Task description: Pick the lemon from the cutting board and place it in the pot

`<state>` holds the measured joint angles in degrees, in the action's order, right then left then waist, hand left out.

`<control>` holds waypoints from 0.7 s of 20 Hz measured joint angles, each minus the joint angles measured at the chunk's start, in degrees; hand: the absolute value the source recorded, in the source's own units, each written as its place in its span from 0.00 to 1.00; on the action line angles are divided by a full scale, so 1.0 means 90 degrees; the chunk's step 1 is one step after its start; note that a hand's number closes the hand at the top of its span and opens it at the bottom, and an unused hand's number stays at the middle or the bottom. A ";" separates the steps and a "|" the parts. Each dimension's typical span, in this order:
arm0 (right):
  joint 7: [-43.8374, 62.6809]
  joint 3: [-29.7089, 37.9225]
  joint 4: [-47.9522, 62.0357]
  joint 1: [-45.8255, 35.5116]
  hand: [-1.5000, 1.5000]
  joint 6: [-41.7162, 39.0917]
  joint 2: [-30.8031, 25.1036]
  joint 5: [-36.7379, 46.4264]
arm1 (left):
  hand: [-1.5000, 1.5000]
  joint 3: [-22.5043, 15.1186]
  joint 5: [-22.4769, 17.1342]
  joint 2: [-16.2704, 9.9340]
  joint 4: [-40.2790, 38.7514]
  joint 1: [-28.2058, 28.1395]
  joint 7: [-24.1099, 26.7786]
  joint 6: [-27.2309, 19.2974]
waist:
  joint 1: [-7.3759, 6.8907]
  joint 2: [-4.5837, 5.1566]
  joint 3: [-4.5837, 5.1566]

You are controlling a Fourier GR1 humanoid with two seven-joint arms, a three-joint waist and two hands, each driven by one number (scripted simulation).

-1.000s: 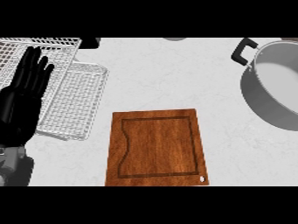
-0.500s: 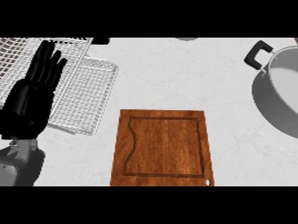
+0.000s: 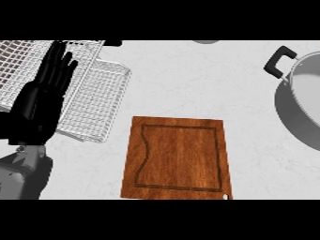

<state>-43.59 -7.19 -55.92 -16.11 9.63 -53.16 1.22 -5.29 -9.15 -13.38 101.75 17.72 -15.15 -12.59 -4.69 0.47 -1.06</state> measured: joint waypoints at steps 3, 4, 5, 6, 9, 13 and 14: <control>0.0154 -0.0206 0.0607 -0.0401 0.00 -0.0343 0.0222 0.0136 | 0.50 -0.0018 0.0007 0.0025 -0.0026 0.0048 -0.0003 -0.0019 | -0.0044 0.0010 0.0004; 0.0174 -0.0277 0.0787 -0.0546 0.00 -0.0508 0.0308 0.0165 | 0.50 -0.0023 -0.0010 0.0015 -0.0027 0.0059 -0.0037 -0.0007 | -0.0048 0.0011 0.0007; 0.0120 -0.0350 0.0967 -0.0653 0.00 -0.0679 0.0394 0.0195 | 0.50 -0.0026 0.0012 0.0012 -0.0024 0.0062 -0.0072 -0.0037 | -0.0042 0.0010 0.0008; 0.0079 -0.0422 0.1129 -0.0753 0.00 -0.0874 0.0454 0.0223 | 0.50 -0.0036 0.0018 0.0003 -0.0020 0.0063 -0.0067 -0.0028 | -0.0043 0.0012 0.0015; -0.0036 -0.0554 0.1493 -0.1085 0.00 -0.1507 0.0593 0.0222 | 0.50 -0.0030 0.0089 -0.0002 -0.0016 0.0031 -0.0012 -0.0072 | 0.0004 -0.0021 0.0051; -0.0328 -0.0313 0.1933 -0.1431 0.00 -0.2466 0.0764 -0.0252 | 0.50 0.0011 0.0108 -0.0020 0.0034 -0.0024 -0.0067 -0.0130 | 0.0080 -0.0042 0.0073; -0.0394 -0.0222 0.2082 -0.1504 0.00 -0.2695 0.0781 -0.0382 | 0.50 0.0020 0.0102 -0.0022 0.0048 -0.0034 -0.0074 -0.0134 | 0.0090 -0.0039 0.0072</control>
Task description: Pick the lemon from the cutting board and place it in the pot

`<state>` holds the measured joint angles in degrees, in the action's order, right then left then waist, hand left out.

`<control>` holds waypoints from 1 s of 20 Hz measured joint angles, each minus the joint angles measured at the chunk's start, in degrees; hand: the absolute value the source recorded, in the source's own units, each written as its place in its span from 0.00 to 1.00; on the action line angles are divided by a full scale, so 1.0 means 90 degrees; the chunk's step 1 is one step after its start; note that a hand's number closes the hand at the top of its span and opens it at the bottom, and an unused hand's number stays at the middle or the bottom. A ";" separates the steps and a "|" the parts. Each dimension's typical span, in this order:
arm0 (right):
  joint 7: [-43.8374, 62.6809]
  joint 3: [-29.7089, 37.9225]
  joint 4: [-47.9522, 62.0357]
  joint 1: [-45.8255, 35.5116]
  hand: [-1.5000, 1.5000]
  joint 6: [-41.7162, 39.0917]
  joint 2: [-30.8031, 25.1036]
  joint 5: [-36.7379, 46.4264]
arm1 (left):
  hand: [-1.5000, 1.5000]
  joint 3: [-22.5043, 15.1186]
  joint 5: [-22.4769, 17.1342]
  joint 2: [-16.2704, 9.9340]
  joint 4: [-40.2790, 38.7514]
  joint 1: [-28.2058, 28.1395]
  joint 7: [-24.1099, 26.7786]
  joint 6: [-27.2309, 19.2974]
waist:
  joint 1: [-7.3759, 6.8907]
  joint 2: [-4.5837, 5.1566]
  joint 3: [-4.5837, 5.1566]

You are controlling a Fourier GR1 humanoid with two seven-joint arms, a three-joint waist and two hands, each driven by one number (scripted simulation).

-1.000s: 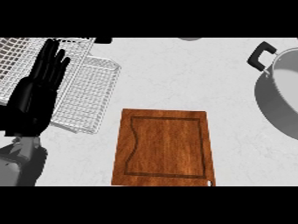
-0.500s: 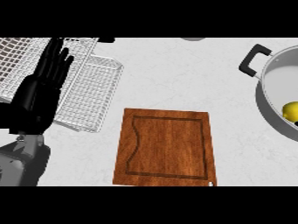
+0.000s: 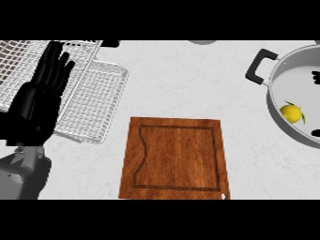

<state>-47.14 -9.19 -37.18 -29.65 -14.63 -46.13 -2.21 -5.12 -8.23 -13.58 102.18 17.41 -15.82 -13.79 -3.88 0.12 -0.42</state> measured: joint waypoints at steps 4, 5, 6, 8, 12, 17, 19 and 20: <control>0.0099 0.0371 0.0560 -0.0320 0.00 -0.0625 0.0035 -0.0506 | 0.50 0.0028 -0.0028 -0.0010 0.0035 -0.0048 0.0018 0.0009 | 0.0029 0.0011 -0.0026; 0.0137 0.0461 0.0703 -0.0366 0.00 -0.0738 0.0043 -0.0626 | 0.50 0.0034 -0.0026 -0.0008 0.0044 -0.0058 0.0016 -0.0004 | 0.0035 0.0017 -0.0036; 0.0210 0.0541 0.0841 -0.0453 0.00 -0.0849 0.0031 -0.0727 | 0.50 0.0031 -0.0019 -0.0015 0.0047 -0.0059 0.0000 -0.0006 | 0.0033 0.0024 -0.0048; 0.0303 0.0690 0.1095 -0.0558 0.00 -0.1069 -0.0068 -0.0902 | 0.50 0.0033 -0.0007 -0.0017 0.0058 -0.0074 0.0004 -0.0017 | 0.0035 0.0039 -0.0073; 0.0520 0.0897 0.1468 -0.0728 0.00 -0.1435 -0.0367 -0.1129 | 0.50 0.0021 -0.0003 -0.0022 0.0085 -0.0071 -0.0012 -0.0019 | 0.0015 0.0075 -0.0097; 0.0782 0.1025 0.1704 -0.0809 0.00 -0.1791 -0.0751 -0.1282 | 0.50 0.0019 0.0038 -0.0012 0.0127 -0.0073 -0.0032 -0.0083 | 0.0009 0.0112 -0.0112; 0.0843 0.1061 0.1740 -0.0808 0.00 -0.1878 -0.0852 -0.1331 | 0.50 0.0007 0.0053 -0.0018 0.0137 -0.0063 -0.0058 -0.0093 | 0.0000 0.0126 -0.0116; 0.0866 0.1067 0.1746 -0.0792 0.00 -0.1918 -0.0907 -0.1343 | 0.50 0.0008 0.0037 -0.0026 0.0144 -0.0059 -0.0087 -0.0089 | -0.0002 0.0132 -0.0116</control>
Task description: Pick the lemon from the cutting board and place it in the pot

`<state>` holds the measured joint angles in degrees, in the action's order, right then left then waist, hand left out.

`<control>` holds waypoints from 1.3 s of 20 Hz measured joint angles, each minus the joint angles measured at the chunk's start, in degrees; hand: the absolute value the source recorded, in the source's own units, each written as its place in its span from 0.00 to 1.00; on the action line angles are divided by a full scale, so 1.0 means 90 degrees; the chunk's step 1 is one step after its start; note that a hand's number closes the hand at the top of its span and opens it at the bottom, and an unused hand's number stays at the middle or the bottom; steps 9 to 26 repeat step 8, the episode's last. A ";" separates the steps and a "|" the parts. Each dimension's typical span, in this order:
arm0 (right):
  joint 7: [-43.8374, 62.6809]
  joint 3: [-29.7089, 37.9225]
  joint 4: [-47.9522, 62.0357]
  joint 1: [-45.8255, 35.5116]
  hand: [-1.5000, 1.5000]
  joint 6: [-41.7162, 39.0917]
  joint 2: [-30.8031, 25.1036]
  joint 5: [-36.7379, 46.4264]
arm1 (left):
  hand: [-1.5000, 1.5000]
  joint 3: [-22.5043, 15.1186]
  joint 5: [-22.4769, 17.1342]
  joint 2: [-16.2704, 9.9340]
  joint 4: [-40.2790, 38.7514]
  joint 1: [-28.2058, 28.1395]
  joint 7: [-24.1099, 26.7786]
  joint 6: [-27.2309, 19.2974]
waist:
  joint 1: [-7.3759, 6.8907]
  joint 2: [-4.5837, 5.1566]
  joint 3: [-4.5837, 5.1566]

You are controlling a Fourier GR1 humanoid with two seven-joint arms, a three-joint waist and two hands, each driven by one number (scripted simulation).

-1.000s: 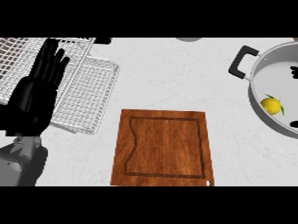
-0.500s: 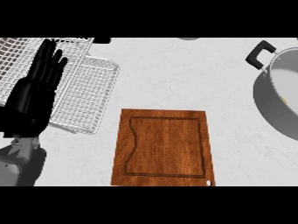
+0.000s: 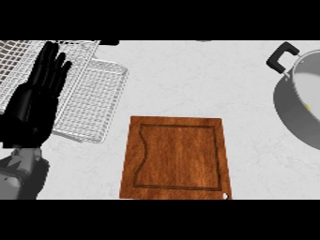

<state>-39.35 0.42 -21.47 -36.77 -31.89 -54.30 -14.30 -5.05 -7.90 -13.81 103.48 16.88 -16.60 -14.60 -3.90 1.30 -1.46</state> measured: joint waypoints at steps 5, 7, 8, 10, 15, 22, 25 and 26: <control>0.0106 0.0028 0.0002 0.0042 0.00 -0.0124 -0.0200 -0.0054 | 0.50 -0.0004 -0.0005 -0.0008 0.0024 0.0005 -0.0042 -0.0018 | -0.0004 0.0019 -0.0006; 0.0126 0.0028 -0.0022 0.0067 0.00 -0.0165 -0.0250 -0.0069 | 0.50 -0.0001 0.0001 -0.0009 0.0031 0.0006 -0.0072 -0.0041 | 0.0000 0.0023 -0.0006; 0.0146 0.0038 -0.0019 0.0080 0.00 -0.0179 -0.0286 -0.0083 | 0.50 -0.0008 0.0020 -0.0005 0.0032 0.0009 -0.0064 -0.0051 | -0.0005 0.0027 -0.0009; 0.0146 0.0038 -0.0019 0.0080 0.00 -0.0179 -0.0286 -0.0083 | 0.50 -0.0008 0.0020 -0.0005 0.0032 0.0009 -0.0064 -0.0051 | -0.0005 0.0027 -0.0009; 0.0146 0.0038 -0.0019 0.0080 0.00 -0.0179 -0.0286 -0.0083 | 0.50 -0.0008 0.0020 -0.0005 0.0032 0.0009 -0.0064 -0.0051 | -0.0005 0.0027 -0.0009; 0.0146 0.0038 -0.0019 0.0080 0.00 -0.0179 -0.0286 -0.0083 | 0.50 -0.0008 0.0020 -0.0005 0.0032 0.0009 -0.0064 -0.0051 | -0.0005 0.0027 -0.0009; 0.0146 0.0038 -0.0019 0.0080 0.00 -0.0179 -0.0286 -0.0083 | 0.50 -0.0008 0.0020 -0.0005 0.0032 0.0009 -0.0064 -0.0051 | -0.0005 0.0027 -0.0009; 0.0146 0.0038 -0.0019 0.0080 0.00 -0.0179 -0.0286 -0.0083 | 0.50 -0.0008 0.0020 -0.0005 0.0032 0.0009 -0.0064 -0.0051 | -0.0005 0.0027 -0.0009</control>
